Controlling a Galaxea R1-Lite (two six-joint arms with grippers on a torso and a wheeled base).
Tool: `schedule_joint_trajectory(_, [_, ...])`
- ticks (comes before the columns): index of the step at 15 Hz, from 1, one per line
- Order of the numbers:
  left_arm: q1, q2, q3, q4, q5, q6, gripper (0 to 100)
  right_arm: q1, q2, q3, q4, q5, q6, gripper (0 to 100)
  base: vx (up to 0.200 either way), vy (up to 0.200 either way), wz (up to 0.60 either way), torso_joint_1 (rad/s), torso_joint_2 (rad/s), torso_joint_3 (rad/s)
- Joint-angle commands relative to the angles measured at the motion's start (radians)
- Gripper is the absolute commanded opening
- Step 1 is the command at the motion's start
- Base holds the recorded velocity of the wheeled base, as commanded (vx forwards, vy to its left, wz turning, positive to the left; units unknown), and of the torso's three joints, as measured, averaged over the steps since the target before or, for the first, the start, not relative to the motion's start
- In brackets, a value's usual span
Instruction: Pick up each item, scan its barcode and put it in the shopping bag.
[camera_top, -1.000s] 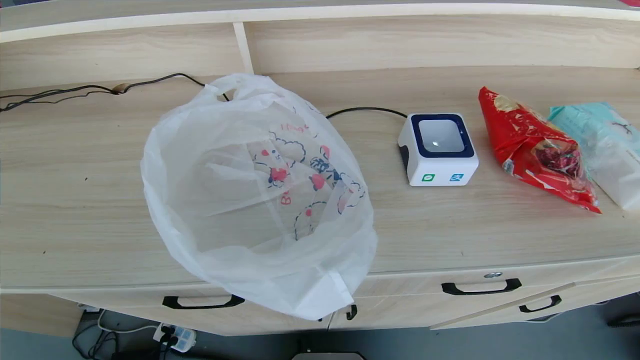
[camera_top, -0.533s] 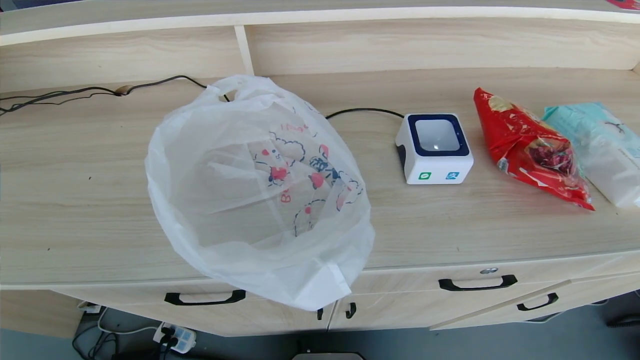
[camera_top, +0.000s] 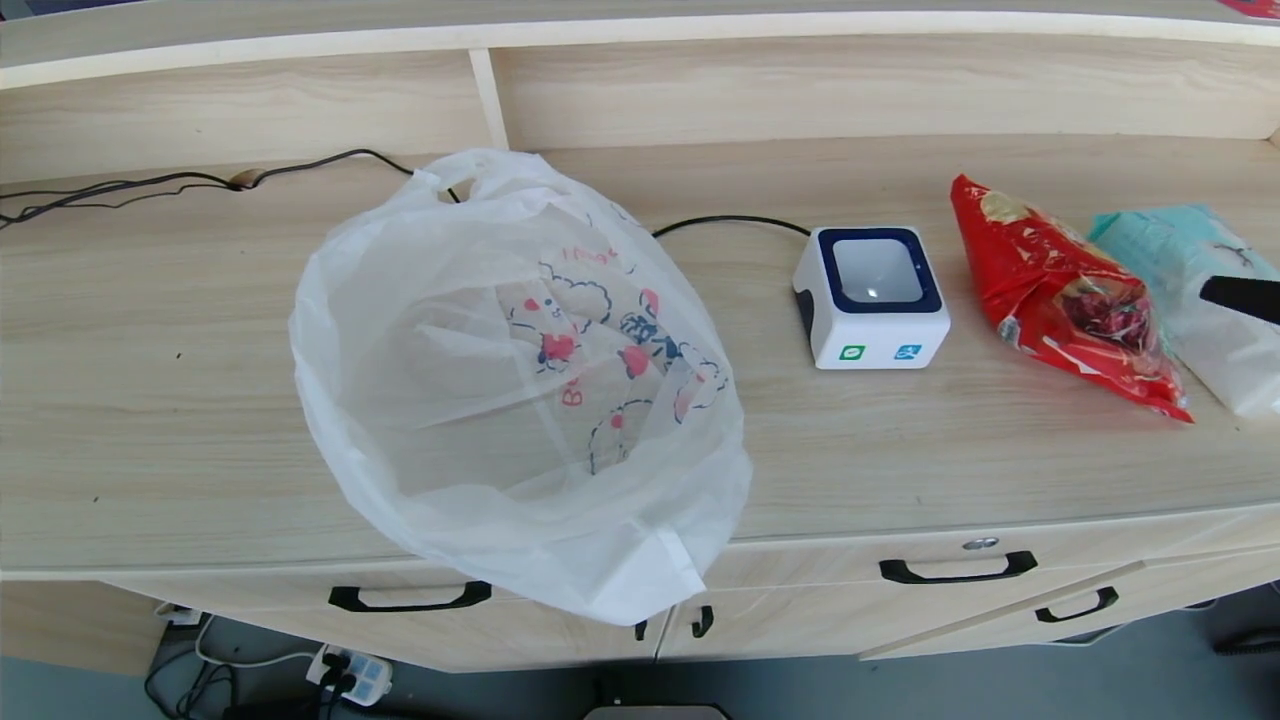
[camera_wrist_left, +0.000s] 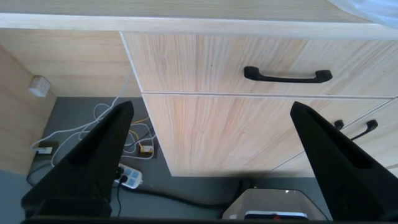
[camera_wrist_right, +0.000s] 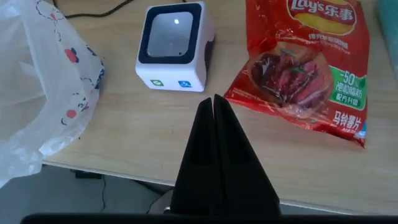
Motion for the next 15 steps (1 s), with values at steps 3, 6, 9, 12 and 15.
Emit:
schedule_joint_trajectory(3, [0.0, 0.002, 0.0, 0.0, 0.0, 0.0, 100, -0.014, 0.291, -0.194, 0.101, 0.06, 0.037, 0, 0.0, 0.0, 0.0, 0.0, 0.0, 0.0])
schedule_joint_trajectory(6, [0.0, 0.002, 0.0, 0.0, 0.0, 0.0, 100, -0.067, 0.329, -0.241, 0.109, 0.09, 0.037, 0, 0.0, 0.0, 0.0, 0.0, 0.0, 0.0])
schedule_joint_trajectory(9, [0.0, 0.002, 0.0, 0.0, 0.0, 0.0, 100, -0.146, 0.348, -0.312, 0.176, 0.136, 0.034, 0, 0.0, 0.0, 0.0, 0.0, 0.0, 0.0])
schedule_joint_trajectory(12, [0.0, 0.002, 0.0, 0.0, 0.0, 0.0, 100, -0.155, 0.345, -0.392, 0.215, 0.143, 0.034, 0, 0.0, 0.0, 0.0, 0.0, 0.0, 0.0])
schedule_joint_trajectory(15, [0.0, 0.002, 0.0, 0.0, 0.0, 0.0, 100, -0.164, 0.369, -0.405, 0.208, 0.133, 0.028, 100, 0.0, 0.0, 0.0, 0.0, 0.0, 0.0])
